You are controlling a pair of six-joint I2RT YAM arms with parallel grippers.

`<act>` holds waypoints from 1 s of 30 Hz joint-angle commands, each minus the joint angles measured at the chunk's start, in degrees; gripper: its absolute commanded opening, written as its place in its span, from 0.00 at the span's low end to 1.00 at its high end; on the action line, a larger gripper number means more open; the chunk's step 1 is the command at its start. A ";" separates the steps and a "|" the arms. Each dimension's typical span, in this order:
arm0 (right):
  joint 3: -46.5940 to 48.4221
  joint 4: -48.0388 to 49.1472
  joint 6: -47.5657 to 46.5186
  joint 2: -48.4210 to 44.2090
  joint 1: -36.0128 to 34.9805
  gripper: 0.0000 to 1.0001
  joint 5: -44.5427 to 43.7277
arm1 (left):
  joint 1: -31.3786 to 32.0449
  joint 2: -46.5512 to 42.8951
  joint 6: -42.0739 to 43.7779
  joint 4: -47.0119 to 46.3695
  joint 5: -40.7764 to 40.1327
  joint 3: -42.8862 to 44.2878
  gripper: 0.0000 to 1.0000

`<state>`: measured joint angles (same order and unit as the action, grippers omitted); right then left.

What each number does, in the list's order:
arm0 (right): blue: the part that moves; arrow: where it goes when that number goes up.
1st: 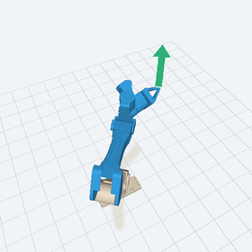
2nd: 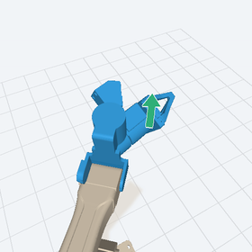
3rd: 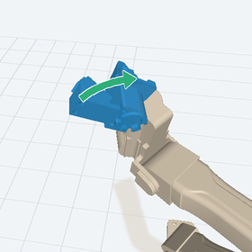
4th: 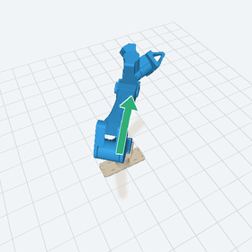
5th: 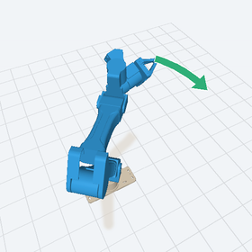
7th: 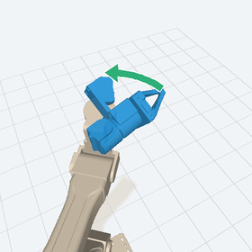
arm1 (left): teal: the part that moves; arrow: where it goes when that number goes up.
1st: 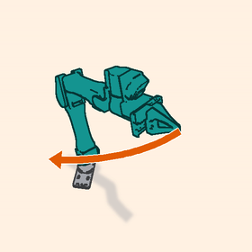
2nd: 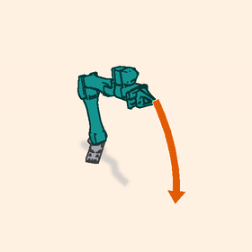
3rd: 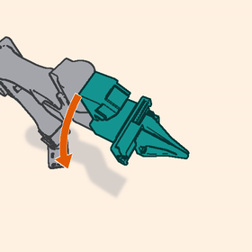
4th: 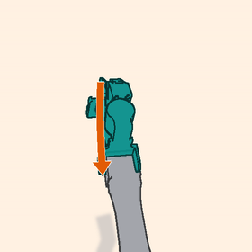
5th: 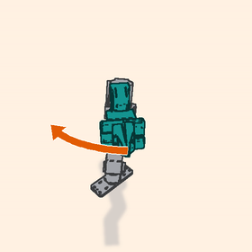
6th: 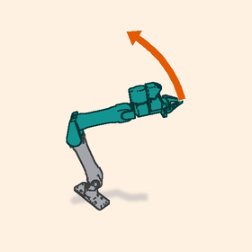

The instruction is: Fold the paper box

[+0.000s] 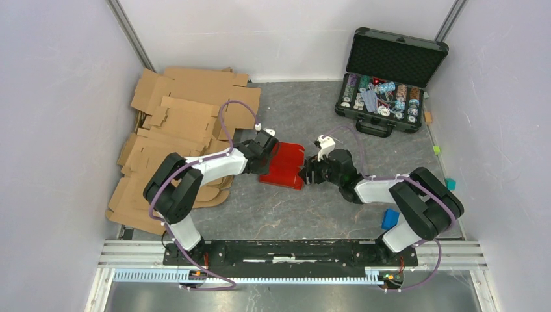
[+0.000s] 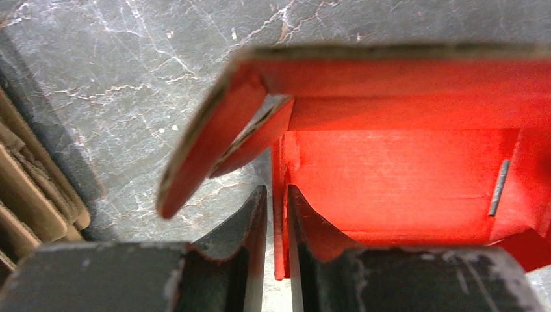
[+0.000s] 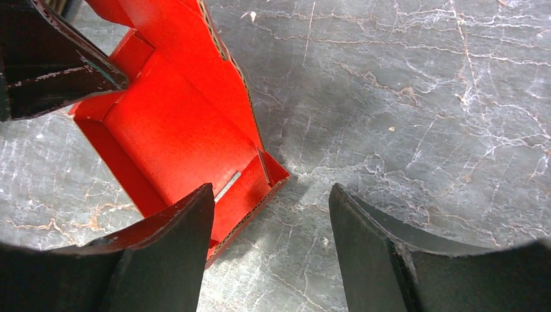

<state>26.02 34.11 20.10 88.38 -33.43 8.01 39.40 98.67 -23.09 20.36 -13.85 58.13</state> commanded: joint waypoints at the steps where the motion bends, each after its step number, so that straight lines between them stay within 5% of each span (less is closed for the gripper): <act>1: 3.54 -6.12 -3.03 -0.25 -1.21 0.70 -6.62 | 0.75 -0.14 2.57 0.68 -3.46 1.44 0.23; 17: 7.38 -12.65 -5.03 0.56 -1.22 0.64 -14.80 | 3.07 0.98 2.89 2.78 -8.87 2.94 0.10; 30: 5.03 -5.71 -3.00 1.33 -1.23 0.62 -5.84 | 3.32 2.21 2.63 2.93 -7.83 3.57 0.09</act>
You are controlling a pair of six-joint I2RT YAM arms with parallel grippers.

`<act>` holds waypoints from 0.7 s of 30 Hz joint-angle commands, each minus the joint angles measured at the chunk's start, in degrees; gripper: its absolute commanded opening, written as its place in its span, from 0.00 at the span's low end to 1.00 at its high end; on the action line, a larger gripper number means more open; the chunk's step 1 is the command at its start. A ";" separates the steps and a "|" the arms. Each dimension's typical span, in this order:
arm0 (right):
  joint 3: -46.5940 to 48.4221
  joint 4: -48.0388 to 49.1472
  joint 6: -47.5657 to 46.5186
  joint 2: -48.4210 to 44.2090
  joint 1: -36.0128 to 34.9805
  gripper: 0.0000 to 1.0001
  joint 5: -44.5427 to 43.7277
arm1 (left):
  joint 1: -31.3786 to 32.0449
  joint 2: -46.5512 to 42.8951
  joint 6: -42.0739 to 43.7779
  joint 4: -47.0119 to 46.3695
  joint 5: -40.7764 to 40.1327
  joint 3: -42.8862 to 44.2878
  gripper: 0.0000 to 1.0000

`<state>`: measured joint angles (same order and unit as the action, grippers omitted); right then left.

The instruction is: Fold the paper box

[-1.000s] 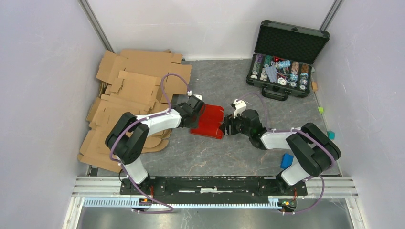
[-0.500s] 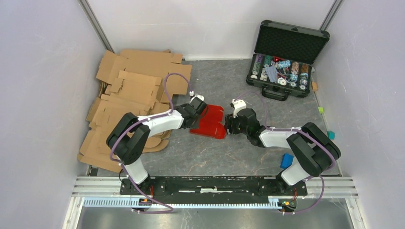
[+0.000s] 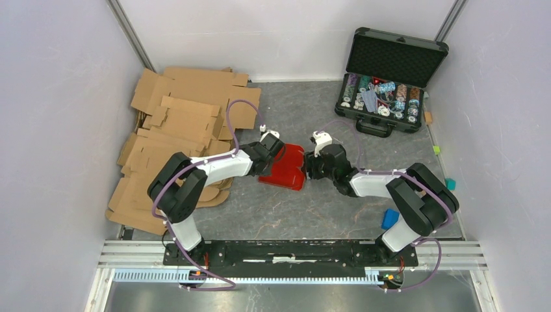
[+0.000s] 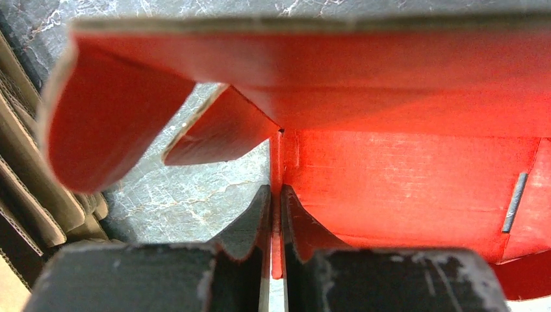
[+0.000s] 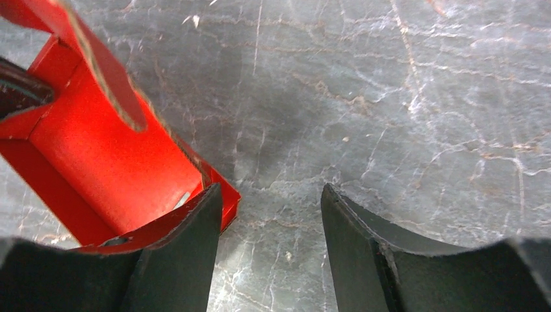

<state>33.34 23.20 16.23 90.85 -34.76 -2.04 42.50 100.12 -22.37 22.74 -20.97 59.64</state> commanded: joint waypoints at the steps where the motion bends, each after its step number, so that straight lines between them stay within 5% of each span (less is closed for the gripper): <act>1: -3.01 6.09 1.34 -1.30 -0.04 0.62 5.18 | 0.23 0.88 1.89 0.55 -0.62 2.15 0.09; 21: -6.19 15.04 4.30 -2.09 -2.10 0.61 12.04 | 0.21 0.69 1.47 0.11 1.27 2.06 0.08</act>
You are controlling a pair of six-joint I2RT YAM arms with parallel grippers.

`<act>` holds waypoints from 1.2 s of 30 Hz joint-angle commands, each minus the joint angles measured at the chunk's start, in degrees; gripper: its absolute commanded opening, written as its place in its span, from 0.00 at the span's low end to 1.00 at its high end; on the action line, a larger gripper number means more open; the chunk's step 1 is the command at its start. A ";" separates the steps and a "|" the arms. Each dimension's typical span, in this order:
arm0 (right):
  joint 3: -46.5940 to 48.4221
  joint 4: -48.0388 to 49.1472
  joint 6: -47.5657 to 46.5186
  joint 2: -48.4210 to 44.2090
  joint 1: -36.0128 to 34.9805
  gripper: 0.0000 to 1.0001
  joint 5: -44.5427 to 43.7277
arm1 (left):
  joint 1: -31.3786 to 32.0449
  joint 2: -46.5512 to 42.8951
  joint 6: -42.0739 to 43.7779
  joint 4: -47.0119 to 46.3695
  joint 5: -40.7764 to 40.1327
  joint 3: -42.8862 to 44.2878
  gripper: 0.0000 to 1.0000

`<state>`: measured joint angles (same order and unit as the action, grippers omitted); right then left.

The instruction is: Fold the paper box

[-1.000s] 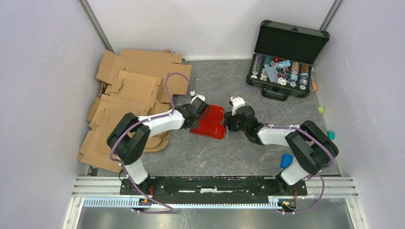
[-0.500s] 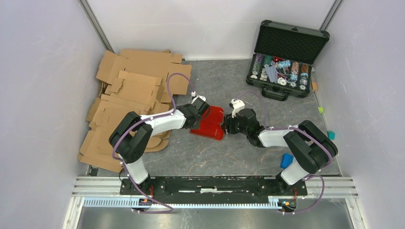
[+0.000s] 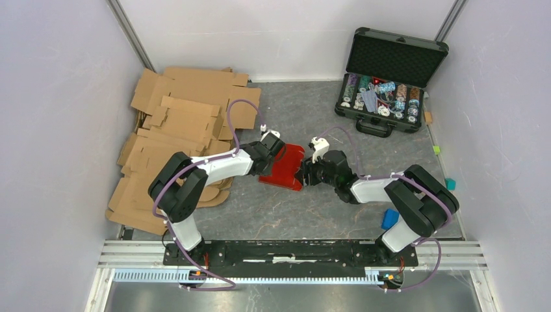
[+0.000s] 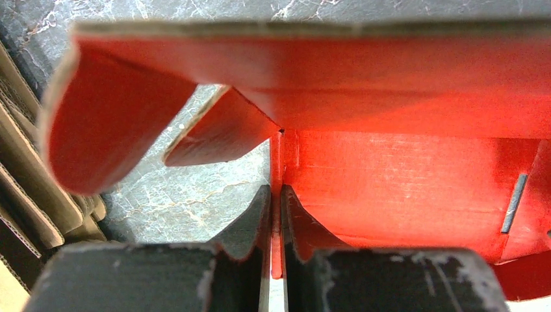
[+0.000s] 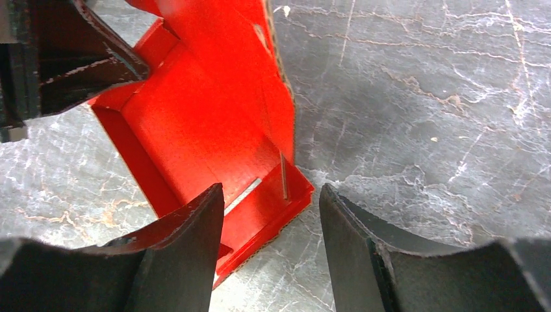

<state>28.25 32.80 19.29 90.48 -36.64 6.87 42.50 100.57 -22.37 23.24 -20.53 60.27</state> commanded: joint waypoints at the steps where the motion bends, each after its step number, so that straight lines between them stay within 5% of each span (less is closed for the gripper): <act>1: -1.42 6.46 1.78 -1.81 -0.24 0.61 3.95 | 0.21 0.24 1.50 -0.47 0.98 1.43 0.08; 11: -3.27 10.05 4.70 -3.76 -0.18 0.62 7.42 | 0.21 0.24 1.02 -0.74 2.14 1.34 0.09; 24: -6.60 1.44 3.92 -9.27 1.77 0.68 -5.20 | 0.21 -0.54 0.76 -0.66 1.72 1.08 0.09; 36: -12.86 16.26 17.62 -5.81 4.21 0.68 11.55 | 0.21 -0.60 0.58 -0.74 2.60 1.08 0.09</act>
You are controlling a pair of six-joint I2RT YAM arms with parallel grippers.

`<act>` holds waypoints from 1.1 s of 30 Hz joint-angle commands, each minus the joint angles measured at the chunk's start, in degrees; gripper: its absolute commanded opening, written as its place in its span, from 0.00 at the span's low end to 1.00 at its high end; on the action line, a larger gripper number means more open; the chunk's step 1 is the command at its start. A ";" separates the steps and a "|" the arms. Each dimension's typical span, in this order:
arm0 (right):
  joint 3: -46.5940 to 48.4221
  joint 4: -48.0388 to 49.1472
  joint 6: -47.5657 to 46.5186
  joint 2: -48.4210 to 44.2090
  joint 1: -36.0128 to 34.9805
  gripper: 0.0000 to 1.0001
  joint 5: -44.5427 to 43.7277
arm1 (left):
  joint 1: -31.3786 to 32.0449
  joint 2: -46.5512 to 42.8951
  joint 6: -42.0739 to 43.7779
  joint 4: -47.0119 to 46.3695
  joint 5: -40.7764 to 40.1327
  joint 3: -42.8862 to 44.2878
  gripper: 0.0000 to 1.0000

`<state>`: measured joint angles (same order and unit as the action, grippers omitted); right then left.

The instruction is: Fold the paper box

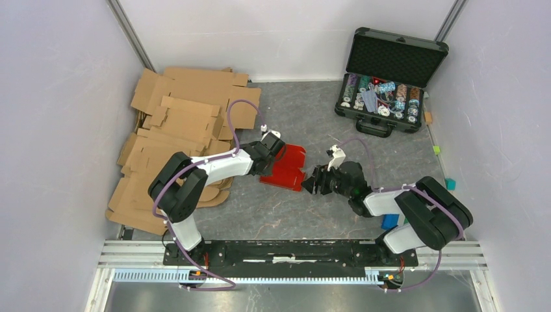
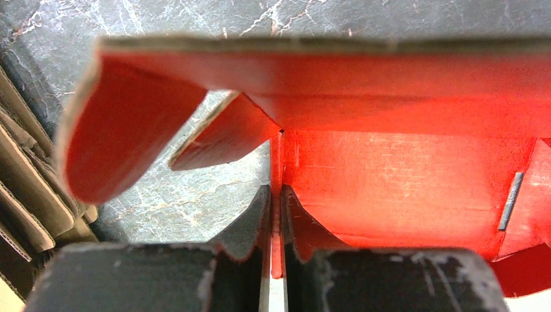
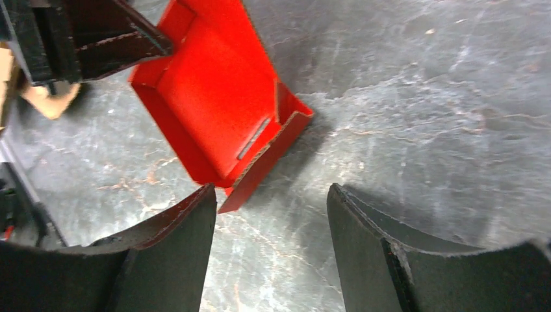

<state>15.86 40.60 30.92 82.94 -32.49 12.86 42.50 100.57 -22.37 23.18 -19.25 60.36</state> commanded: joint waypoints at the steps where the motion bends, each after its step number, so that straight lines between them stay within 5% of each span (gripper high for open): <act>1: -0.33 9.63 6.87 2.47 0.04 0.68 6.07 | 0.21 -0.56 0.57 -0.68 1.55 0.95 0.09; 12: 2.33 19.60 13.73 9.53 -0.03 0.67 10.27 | 0.21 -0.54 0.73 -0.82 2.10 0.90 0.09; 33: 7.31 14.04 9.52 11.23 0.06 0.65 13.20 | 0.21 -1.16 0.66 -1.21 2.38 0.46 0.08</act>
<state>21.39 55.48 42.72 93.86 -32.51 24.80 42.50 100.55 -22.37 22.68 -17.91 60.36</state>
